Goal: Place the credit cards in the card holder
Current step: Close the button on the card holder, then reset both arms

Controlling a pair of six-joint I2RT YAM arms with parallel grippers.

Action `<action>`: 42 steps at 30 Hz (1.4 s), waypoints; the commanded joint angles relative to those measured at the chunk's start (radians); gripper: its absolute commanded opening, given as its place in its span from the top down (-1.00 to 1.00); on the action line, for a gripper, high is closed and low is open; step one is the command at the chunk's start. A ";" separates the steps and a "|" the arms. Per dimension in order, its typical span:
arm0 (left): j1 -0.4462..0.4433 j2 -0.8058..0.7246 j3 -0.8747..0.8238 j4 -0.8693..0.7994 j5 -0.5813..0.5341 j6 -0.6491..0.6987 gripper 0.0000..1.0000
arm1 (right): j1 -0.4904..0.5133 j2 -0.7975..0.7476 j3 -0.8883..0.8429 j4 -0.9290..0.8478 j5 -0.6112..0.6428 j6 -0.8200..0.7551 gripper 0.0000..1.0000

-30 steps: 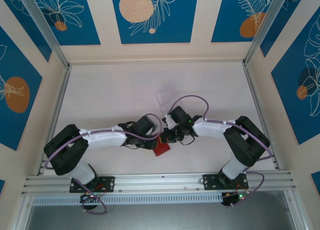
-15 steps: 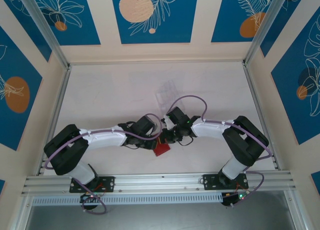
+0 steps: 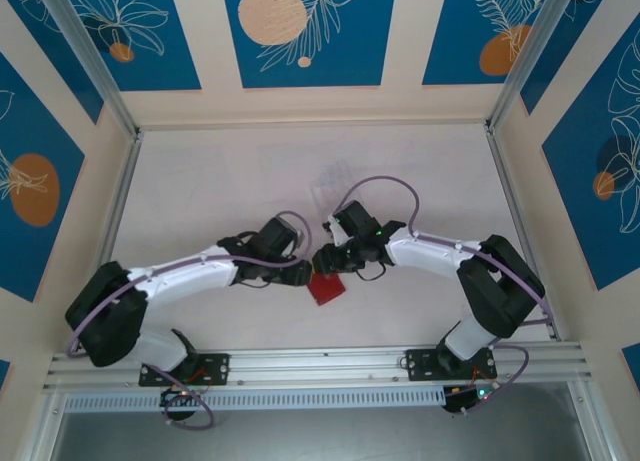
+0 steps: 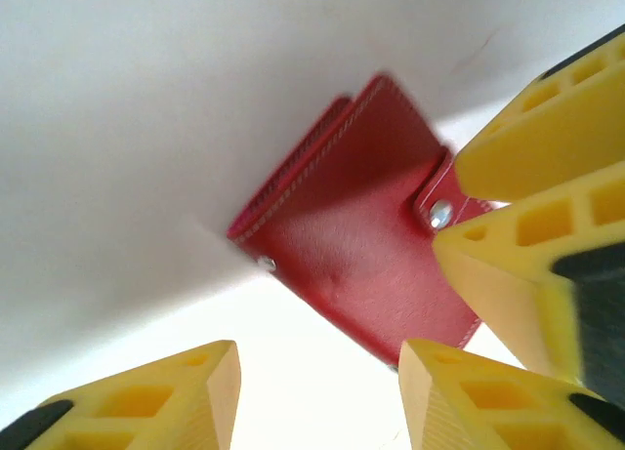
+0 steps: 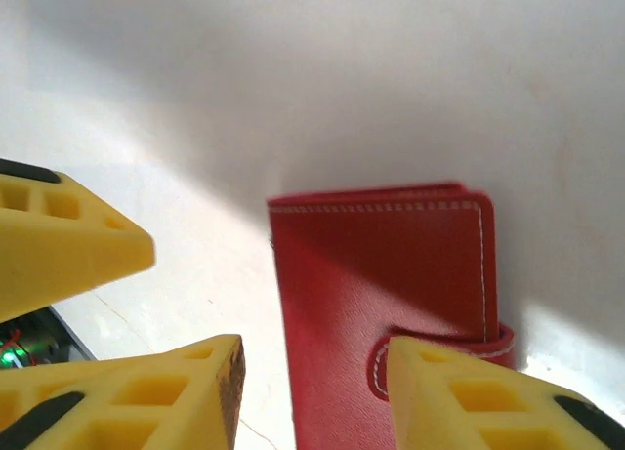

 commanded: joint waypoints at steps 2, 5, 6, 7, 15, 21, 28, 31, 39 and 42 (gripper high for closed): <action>0.086 -0.106 0.038 -0.080 0.021 0.036 -0.07 | -0.021 -0.061 0.047 -0.050 -0.006 -0.037 0.02; 0.142 -0.182 0.021 -0.114 0.024 0.060 -0.20 | -0.031 -0.124 0.017 -0.039 0.008 -0.042 -0.22; 0.160 -0.212 0.013 -0.117 0.026 0.069 -0.24 | -0.033 -0.147 0.006 -0.036 0.024 -0.043 -0.37; 0.177 -0.243 0.002 -0.119 0.027 0.075 -0.29 | -0.037 -0.171 -0.005 -0.035 0.048 -0.045 -0.57; 0.241 -0.394 -0.034 -0.160 -0.279 0.129 -1.00 | -0.102 -0.364 -0.093 0.014 0.311 -0.070 -0.99; 0.242 -0.446 -0.115 -0.014 -0.673 0.205 -1.00 | -0.212 -0.413 -0.113 -0.007 0.662 -0.060 -0.99; 0.259 -0.388 -0.379 0.631 -1.116 0.544 -1.00 | -0.378 -0.493 -0.432 0.610 0.695 -0.421 -0.99; 0.305 -0.287 -0.417 0.819 -1.142 0.649 -0.99 | -0.437 -0.466 -0.491 0.741 0.658 -0.476 -0.99; 0.379 0.011 -0.478 1.288 -1.058 0.879 -0.99 | -0.531 -0.294 -0.523 0.952 0.589 -0.503 -0.99; 0.390 0.118 -0.496 1.461 -1.021 0.942 -0.99 | -0.580 -0.252 -0.540 1.004 0.530 -0.484 -0.99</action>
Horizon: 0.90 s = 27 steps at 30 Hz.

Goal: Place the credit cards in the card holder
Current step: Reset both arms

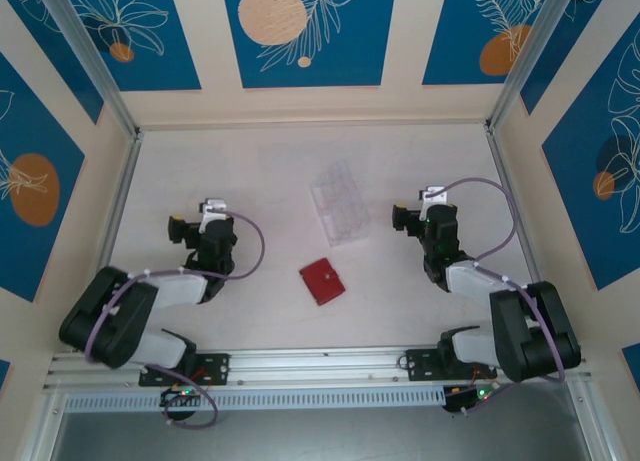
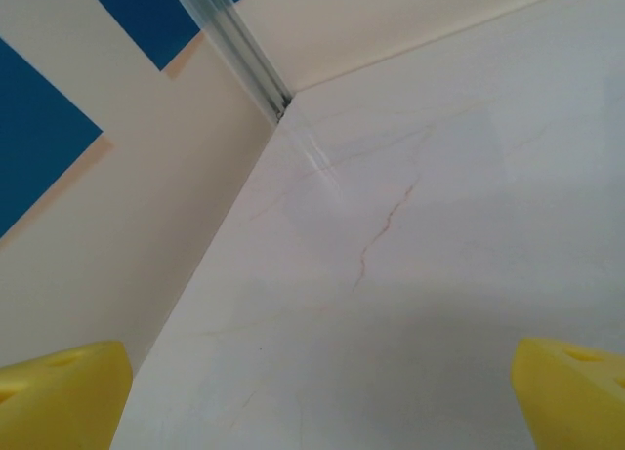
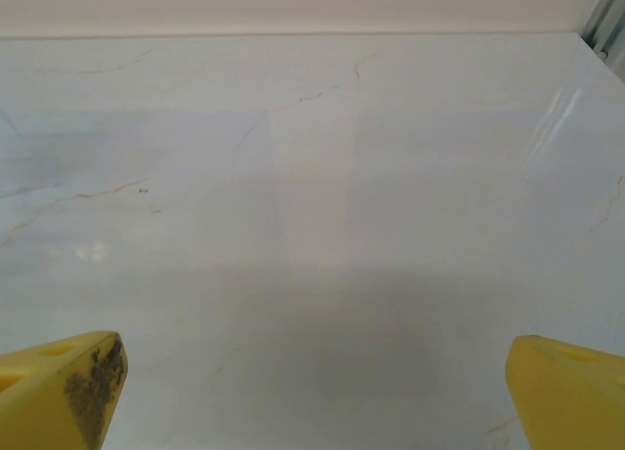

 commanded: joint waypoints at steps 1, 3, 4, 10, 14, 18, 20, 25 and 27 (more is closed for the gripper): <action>0.018 0.084 -0.023 0.337 0.047 0.134 -0.99 | -0.044 0.037 -0.033 0.167 -0.067 -0.015 -0.99; 0.020 0.111 -0.019 0.379 0.068 0.144 -0.99 | -0.058 0.047 -0.028 0.174 -0.101 -0.026 -0.99; 0.021 0.106 0.001 0.325 0.076 0.130 -0.99 | -0.064 0.055 -0.031 0.192 -0.116 -0.032 -0.99; 0.064 0.137 -0.078 0.480 0.228 0.034 -0.99 | -0.082 0.195 -0.060 0.382 -0.149 -0.038 -0.98; 0.104 0.116 -0.068 0.412 0.259 -0.028 -0.99 | -0.086 0.231 -0.046 0.376 -0.162 -0.036 -0.99; 0.201 0.067 -0.061 0.288 0.454 -0.115 -1.00 | -0.121 0.236 -0.013 0.323 -0.277 -0.042 -0.99; 0.233 0.072 -0.072 0.296 0.557 -0.128 -1.00 | -0.149 0.235 -0.003 0.298 -0.354 -0.036 -0.99; 0.285 0.111 0.015 0.131 0.637 -0.170 -1.00 | -0.165 0.236 0.020 0.255 -0.385 -0.029 -0.99; 0.285 0.128 0.003 0.189 0.635 -0.162 -1.00 | -0.168 0.236 0.027 0.241 -0.386 -0.024 -0.99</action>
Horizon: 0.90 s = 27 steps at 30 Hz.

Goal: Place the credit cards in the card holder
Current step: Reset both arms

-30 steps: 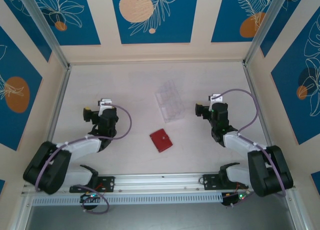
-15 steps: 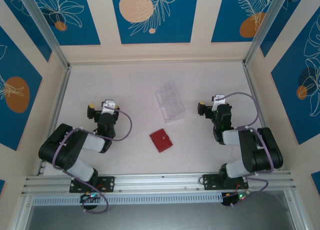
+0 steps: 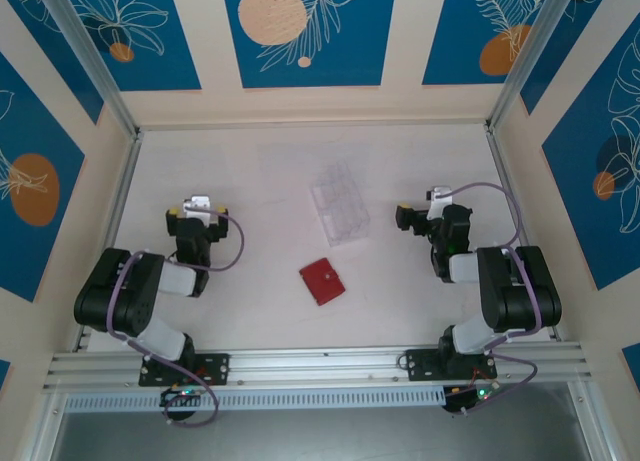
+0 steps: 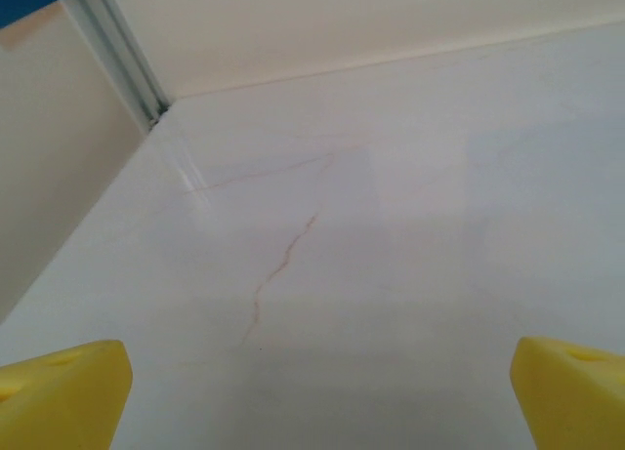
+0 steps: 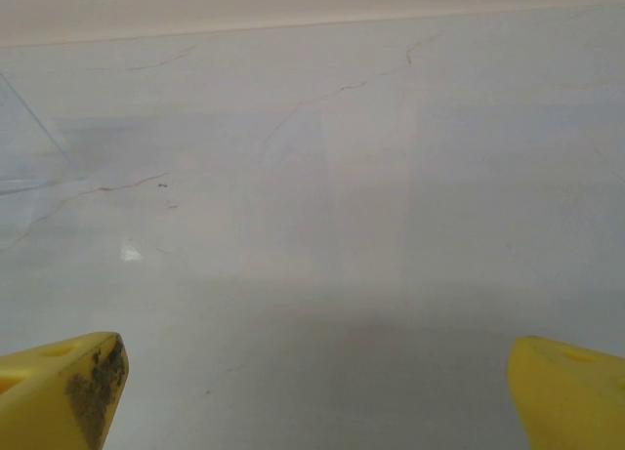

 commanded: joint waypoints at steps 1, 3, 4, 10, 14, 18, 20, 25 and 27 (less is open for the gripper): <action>0.016 0.003 0.034 -0.066 0.076 -0.043 -0.99 | -0.008 0.000 0.030 -0.024 -0.051 -0.002 -0.99; 0.017 0.007 0.032 -0.050 0.075 -0.039 -1.00 | -0.009 0.001 0.033 -0.029 -0.052 0.001 -0.98; 0.017 0.004 0.032 -0.058 0.077 -0.042 -1.00 | -0.009 0.001 0.034 -0.029 -0.054 0.000 -0.99; 0.017 0.006 0.029 -0.047 0.076 -0.037 -0.99 | -0.011 0.001 0.037 -0.035 -0.054 0.001 -0.99; 0.016 0.006 0.028 -0.044 0.079 -0.034 -1.00 | -0.011 0.001 0.036 -0.035 -0.054 0.001 -0.99; 0.016 0.007 0.029 -0.046 0.081 -0.034 -1.00 | -0.008 -0.001 0.035 -0.034 -0.050 -0.001 -0.99; 0.016 0.007 0.030 -0.048 0.080 -0.035 -1.00 | -0.008 -0.001 0.035 -0.036 -0.048 -0.001 -0.99; 0.016 0.008 0.029 -0.046 0.083 -0.034 -1.00 | -0.008 0.000 0.038 -0.039 -0.048 0.001 -0.99; 0.016 0.005 0.017 -0.022 0.072 -0.037 -1.00 | -0.008 0.001 0.039 -0.040 -0.048 0.001 -0.99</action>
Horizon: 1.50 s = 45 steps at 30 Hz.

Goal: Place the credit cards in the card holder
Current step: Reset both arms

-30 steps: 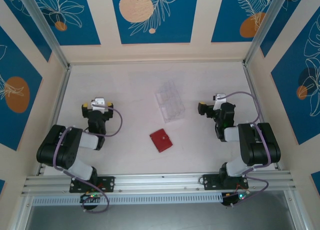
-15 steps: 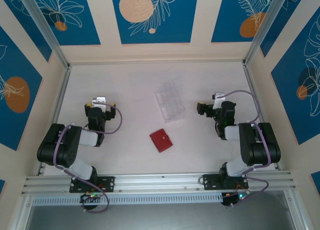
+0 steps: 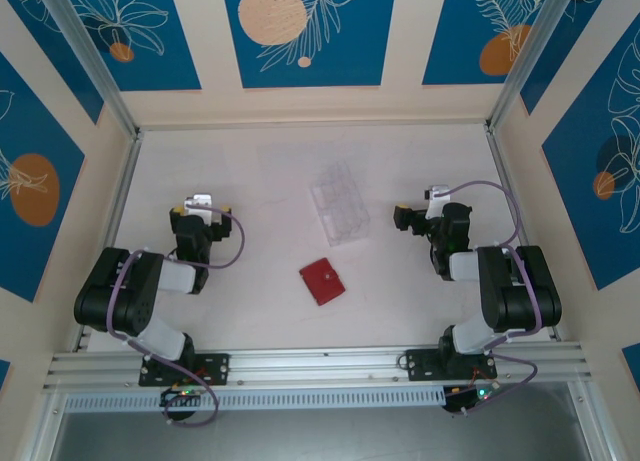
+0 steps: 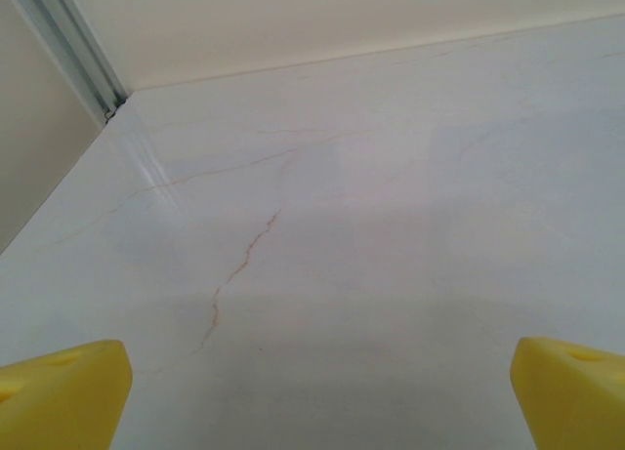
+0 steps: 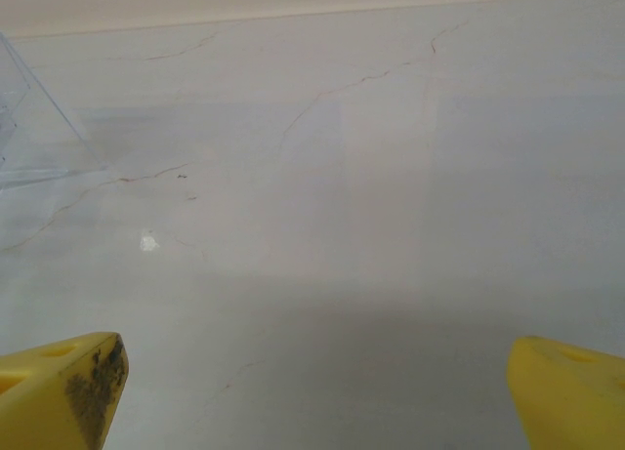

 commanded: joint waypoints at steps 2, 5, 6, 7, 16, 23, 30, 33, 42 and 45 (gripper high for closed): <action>0.015 0.000 -0.050 0.113 -0.005 -0.027 -1.00 | -0.002 -0.001 0.025 -0.007 -0.013 -0.001 -0.98; 0.020 0.000 -0.054 0.114 0.007 -0.027 -1.00 | 0.002 -0.001 0.025 -0.005 -0.006 -0.003 -0.99; 0.021 0.005 -0.038 0.086 0.017 -0.023 -1.00 | 0.005 -0.001 0.024 -0.005 0.003 -0.003 -0.99; 0.019 0.007 -0.014 0.042 0.040 -0.011 -1.00 | 0.006 -0.001 0.024 -0.008 0.007 -0.004 -0.99; 0.023 0.002 0.018 -0.025 0.109 0.007 -1.00 | 0.001 -0.002 0.024 -0.006 -0.001 0.001 -0.99; 0.024 0.002 0.018 -0.025 0.110 0.007 -1.00 | 0.000 -0.001 0.025 -0.009 -0.002 0.001 -0.99; 0.031 0.004 -0.078 0.162 0.028 -0.036 -1.00 | 0.000 -0.001 0.027 -0.010 -0.003 -0.001 -0.99; 0.031 0.001 0.011 -0.012 0.070 -0.021 -1.00 | 0.000 -0.001 0.028 -0.011 -0.004 0.001 -0.99; 0.048 -0.001 0.033 -0.061 0.176 -0.002 -0.99 | -0.002 -0.001 0.028 -0.011 -0.007 0.002 -0.99; 0.048 -0.001 0.032 -0.060 0.175 -0.002 -0.99 | -0.002 -0.001 0.027 -0.011 -0.006 0.002 -0.99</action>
